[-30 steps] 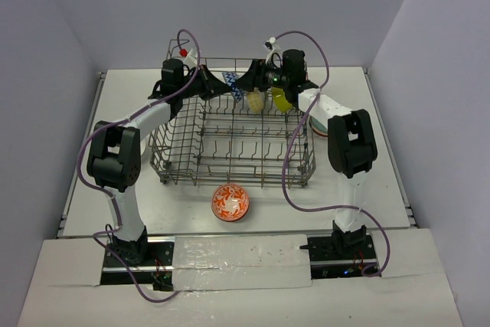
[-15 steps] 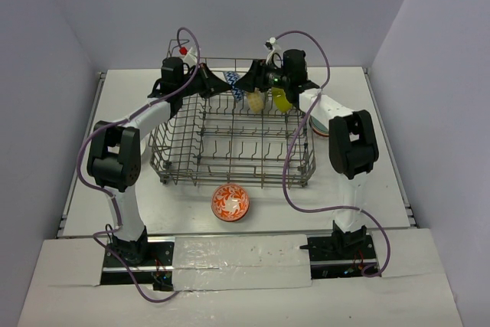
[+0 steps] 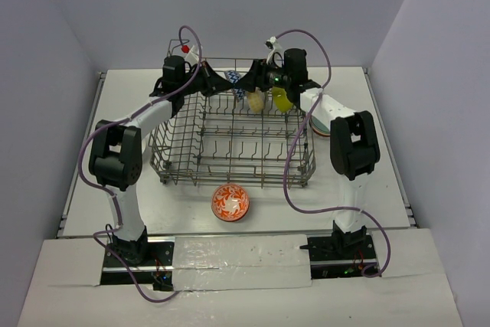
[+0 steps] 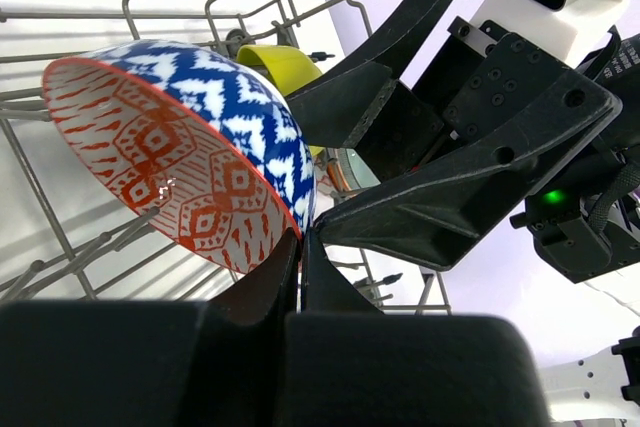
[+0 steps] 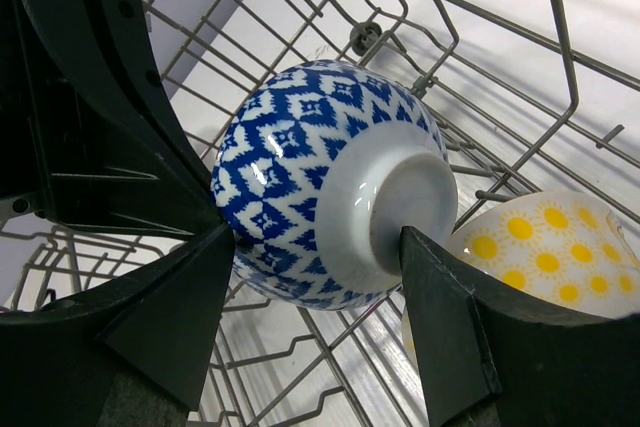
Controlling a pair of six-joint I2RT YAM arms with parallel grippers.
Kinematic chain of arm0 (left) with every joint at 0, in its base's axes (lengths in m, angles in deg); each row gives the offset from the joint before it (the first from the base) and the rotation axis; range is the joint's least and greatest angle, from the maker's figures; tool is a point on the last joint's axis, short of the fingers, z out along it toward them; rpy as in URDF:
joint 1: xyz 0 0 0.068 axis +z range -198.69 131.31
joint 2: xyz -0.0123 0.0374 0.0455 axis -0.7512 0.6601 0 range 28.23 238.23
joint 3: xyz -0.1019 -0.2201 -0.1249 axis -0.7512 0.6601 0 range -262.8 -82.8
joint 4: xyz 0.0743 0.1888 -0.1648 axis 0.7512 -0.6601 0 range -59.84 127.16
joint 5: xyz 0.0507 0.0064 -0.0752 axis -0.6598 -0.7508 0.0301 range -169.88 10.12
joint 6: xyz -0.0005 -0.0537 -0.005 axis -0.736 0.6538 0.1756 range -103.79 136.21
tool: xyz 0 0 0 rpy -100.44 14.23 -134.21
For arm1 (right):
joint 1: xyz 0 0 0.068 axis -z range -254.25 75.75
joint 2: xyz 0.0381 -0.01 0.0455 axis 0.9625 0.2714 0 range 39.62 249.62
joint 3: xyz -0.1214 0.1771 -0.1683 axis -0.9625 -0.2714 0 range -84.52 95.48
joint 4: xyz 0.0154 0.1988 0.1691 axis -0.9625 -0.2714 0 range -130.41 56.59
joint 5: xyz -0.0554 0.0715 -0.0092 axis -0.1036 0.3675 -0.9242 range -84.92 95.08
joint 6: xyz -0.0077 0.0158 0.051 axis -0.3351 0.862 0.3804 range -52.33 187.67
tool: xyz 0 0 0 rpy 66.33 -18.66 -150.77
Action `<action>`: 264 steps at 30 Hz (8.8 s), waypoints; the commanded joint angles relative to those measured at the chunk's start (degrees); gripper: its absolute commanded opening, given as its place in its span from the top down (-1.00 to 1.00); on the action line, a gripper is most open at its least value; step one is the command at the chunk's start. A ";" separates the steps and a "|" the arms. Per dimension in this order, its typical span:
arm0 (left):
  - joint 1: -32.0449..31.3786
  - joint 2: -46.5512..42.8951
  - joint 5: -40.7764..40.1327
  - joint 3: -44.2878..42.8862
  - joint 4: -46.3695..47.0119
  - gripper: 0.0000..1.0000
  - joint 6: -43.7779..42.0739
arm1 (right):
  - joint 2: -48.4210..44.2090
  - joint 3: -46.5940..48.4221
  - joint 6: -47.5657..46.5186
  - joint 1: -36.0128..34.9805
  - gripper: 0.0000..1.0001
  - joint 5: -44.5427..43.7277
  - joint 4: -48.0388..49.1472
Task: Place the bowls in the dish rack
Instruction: Insert the bowl into the dish rack.
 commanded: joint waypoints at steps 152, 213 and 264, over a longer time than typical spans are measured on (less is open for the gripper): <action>2.76 8.54 20.07 -24.53 -25.18 1.00 -22.95 | -4.15 -2.15 2.78 2.84 0.35 7.03 3.72; 3.20 11.62 20.85 -25.15 -27.55 1.00 -24.45 | -1.59 -2.94 4.19 2.58 0.48 10.10 7.41; 1.88 12.40 25.43 -27.96 -32.56 1.00 -30.25 | 3.95 -3.37 16.93 2.40 0.35 23.46 24.81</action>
